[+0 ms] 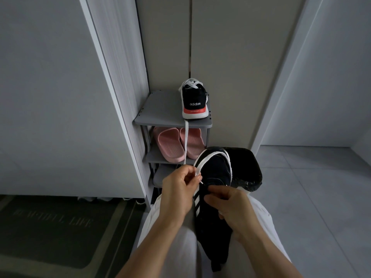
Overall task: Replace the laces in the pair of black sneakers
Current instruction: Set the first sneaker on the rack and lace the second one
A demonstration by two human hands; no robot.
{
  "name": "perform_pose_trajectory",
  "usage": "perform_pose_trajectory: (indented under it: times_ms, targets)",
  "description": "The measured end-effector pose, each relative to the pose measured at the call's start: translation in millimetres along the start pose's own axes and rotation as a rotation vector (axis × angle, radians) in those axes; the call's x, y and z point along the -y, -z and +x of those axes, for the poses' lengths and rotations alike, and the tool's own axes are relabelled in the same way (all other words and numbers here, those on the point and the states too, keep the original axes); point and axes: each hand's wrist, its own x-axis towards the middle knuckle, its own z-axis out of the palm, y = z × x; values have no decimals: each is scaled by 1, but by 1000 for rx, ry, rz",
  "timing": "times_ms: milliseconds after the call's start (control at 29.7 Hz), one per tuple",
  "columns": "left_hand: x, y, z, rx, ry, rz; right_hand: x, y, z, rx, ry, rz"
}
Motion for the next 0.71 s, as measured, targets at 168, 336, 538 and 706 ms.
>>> perform_pose_trajectory:
  times_ms: [168,336,538,706]
  targets:
    - [0,0,0,-10,-12,22,1,1,-1,10,-1,11]
    - [0,-1,1,-10,-27,47,0,1,0,10,-13,7]
    - [-1,-1,3,9,-76,133,-1,0,-1,7,-6,7]
    - [-3,-3,4,53,-107,185,0,-1,-4,-1,45,-16]
